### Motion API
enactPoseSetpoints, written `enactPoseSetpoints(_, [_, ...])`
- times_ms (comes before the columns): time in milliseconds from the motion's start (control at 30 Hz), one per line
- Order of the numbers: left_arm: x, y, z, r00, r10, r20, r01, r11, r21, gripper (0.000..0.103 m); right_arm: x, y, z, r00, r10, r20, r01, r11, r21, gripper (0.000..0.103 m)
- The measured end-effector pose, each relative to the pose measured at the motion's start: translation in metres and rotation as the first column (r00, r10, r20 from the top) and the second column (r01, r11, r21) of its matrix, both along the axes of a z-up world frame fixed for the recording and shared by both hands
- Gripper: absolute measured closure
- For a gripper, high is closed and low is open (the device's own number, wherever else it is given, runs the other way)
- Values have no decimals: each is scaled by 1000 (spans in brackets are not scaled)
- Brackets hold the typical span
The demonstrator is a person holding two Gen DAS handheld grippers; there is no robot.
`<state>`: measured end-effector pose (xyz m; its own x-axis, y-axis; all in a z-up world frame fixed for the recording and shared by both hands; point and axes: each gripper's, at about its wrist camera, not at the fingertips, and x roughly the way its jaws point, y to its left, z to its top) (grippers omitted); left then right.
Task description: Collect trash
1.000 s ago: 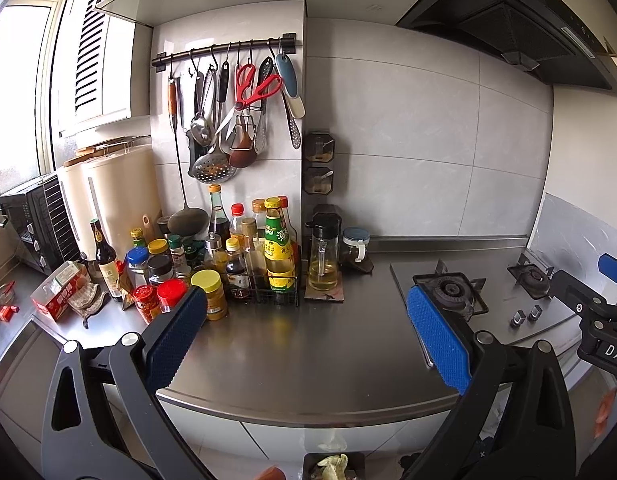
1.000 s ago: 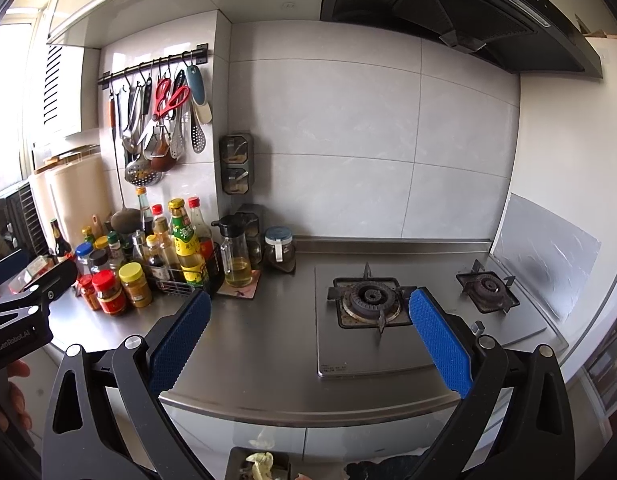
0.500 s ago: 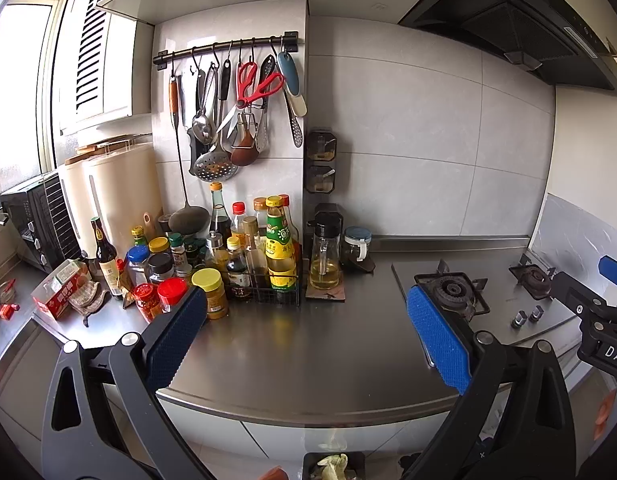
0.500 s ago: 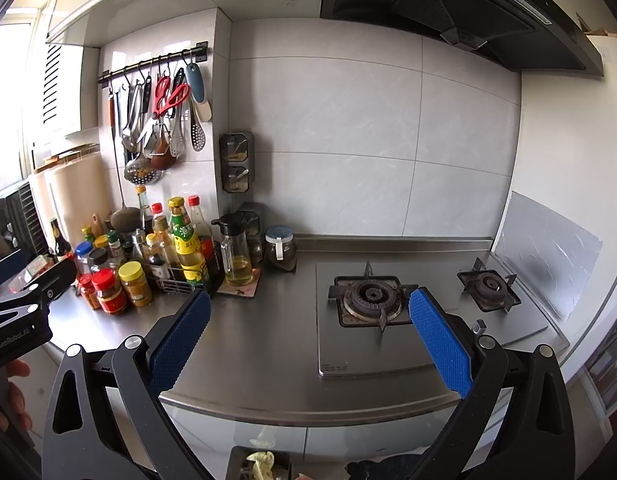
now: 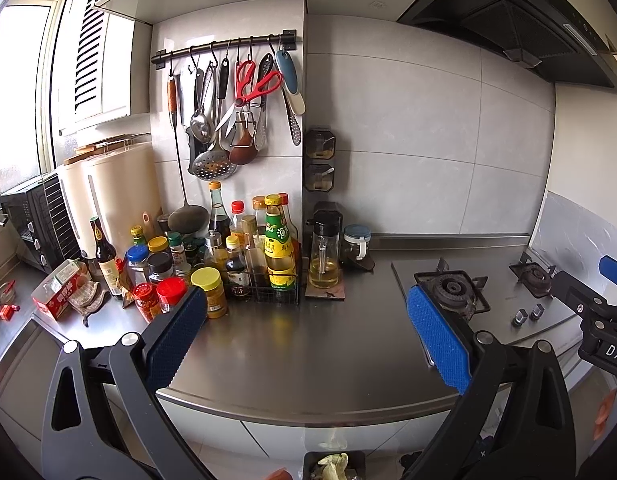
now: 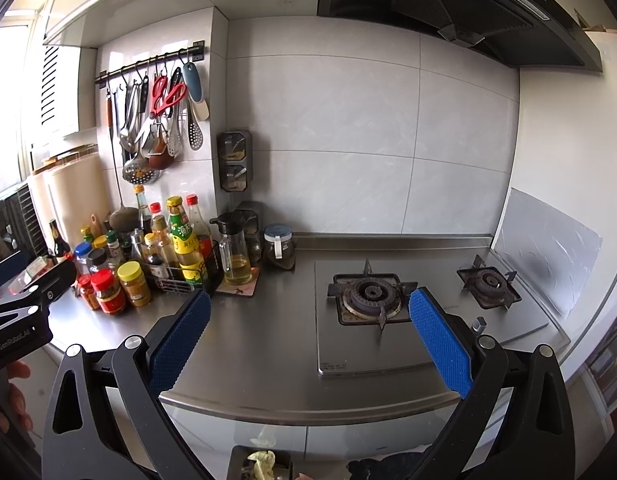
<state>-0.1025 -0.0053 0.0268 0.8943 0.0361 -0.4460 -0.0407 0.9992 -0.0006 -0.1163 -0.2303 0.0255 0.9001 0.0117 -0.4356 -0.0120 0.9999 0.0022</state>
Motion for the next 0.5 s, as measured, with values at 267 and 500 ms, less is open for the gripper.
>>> enactPoseSetpoints(267, [-1,2,0,1000,1,3,-1,1000,-2,8,1,-1,-1,1000,-3,-2,3,1000,-3,3])
enactPoseSetpoints(500, [-2,4,1,1000,0,14,0,1000,-7,8,0,-1,-3,1000,-7,-1,7,1000,0,3])
